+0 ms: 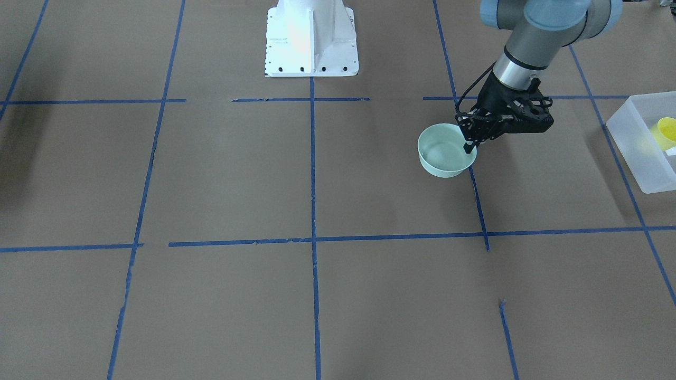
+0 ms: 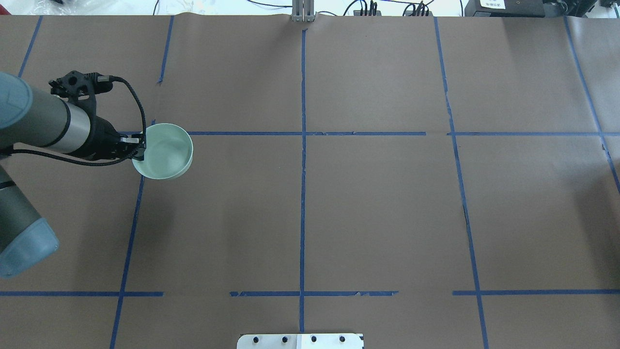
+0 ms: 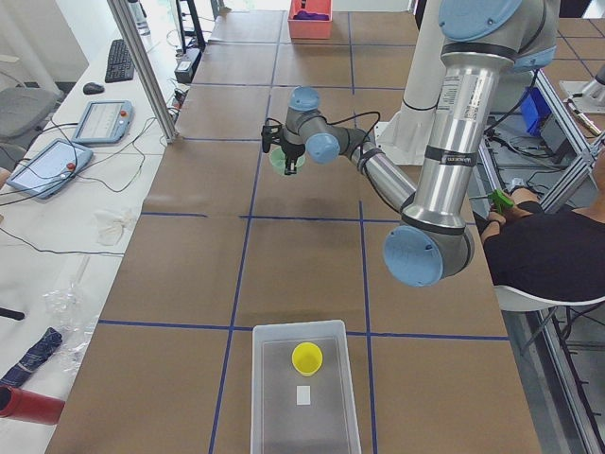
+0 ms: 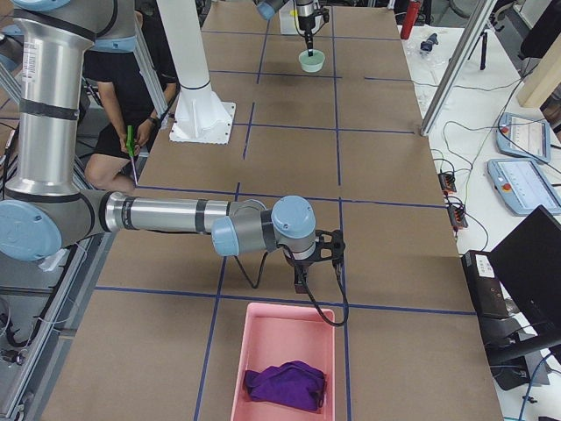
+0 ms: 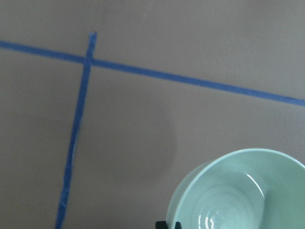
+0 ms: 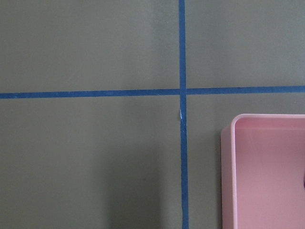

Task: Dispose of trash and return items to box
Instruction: 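Carry the green bowl with the left gripper over the clear bin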

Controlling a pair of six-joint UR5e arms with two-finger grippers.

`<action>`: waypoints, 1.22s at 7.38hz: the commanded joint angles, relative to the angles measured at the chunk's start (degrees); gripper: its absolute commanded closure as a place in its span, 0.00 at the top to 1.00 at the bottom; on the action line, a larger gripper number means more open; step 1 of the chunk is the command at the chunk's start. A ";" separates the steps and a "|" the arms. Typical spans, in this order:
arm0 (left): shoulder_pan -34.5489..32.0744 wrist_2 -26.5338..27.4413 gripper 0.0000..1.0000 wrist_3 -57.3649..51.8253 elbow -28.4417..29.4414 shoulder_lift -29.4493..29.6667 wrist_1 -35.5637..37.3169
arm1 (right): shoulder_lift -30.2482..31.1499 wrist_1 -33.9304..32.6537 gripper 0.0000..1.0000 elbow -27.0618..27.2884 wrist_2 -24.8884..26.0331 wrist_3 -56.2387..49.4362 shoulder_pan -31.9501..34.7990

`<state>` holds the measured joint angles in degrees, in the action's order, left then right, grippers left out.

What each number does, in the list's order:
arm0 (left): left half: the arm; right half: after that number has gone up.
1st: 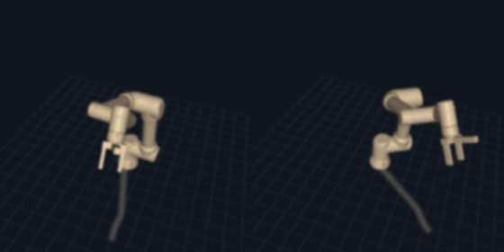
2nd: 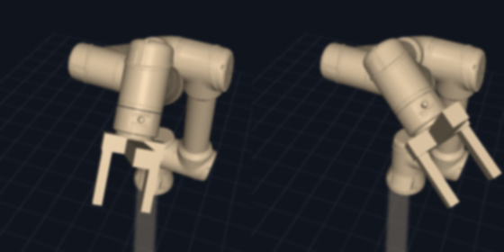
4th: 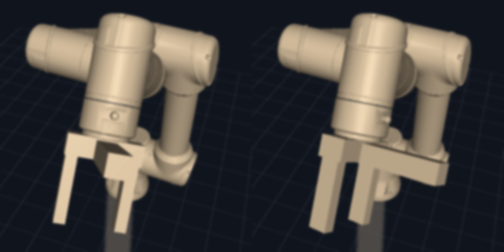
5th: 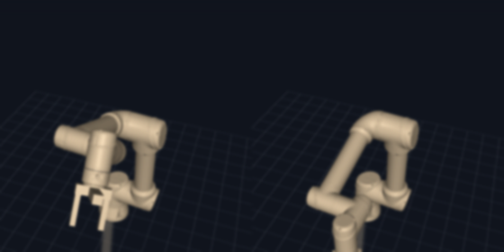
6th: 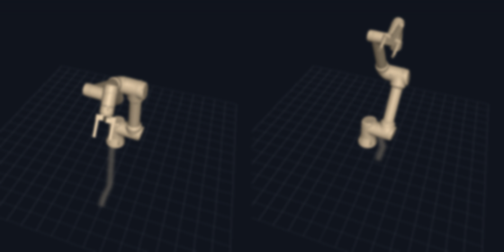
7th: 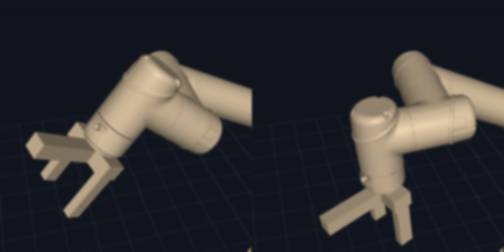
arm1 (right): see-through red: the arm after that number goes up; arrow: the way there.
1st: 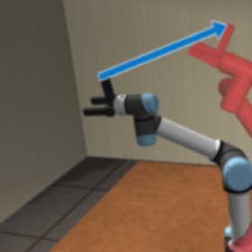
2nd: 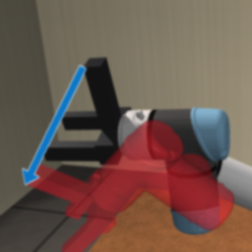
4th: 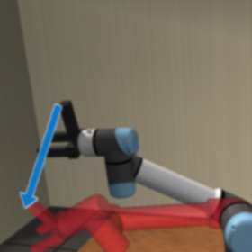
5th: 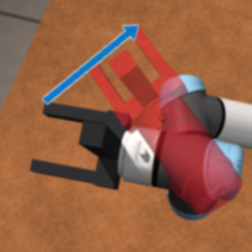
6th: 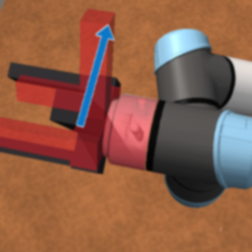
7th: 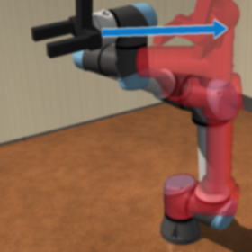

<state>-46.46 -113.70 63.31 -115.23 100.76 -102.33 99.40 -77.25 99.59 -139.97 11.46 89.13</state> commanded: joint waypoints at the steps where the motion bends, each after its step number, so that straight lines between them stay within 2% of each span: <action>1: -5.55 -0.74 0.00 -13.15 0.70 -3.36 0.46 | -0.44 0.25 1.00 0.69 -2.50 3.37 0.00; 4: -14.51 -0.91 0.00 -27.22 6.05 -3.46 0.64 | -0.44 0.34 1.00 0.87 -0.58 3.39 -1.06; 6: -22.93 -5.20 0.00 -40.04 8.34 -7.05 0.55 | -0.44 0.43 1.00 0.96 -0.22 3.39 -1.06; 8: -29.53 -5.04 0.00 -52.25 10.09 -13.10 0.38 | -0.44 0.52 1.00 0.96 -0.22 3.30 -1.06; 9: -36.18 -4.95 0.00 -63.29 13.85 -14.61 0.29 | -0.52 0.52 1.00 0.96 -0.22 3.39 -1.06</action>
<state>-75.69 -118.66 11.69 -104.87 88.69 -101.92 98.95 -76.77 100.52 -140.20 14.79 88.05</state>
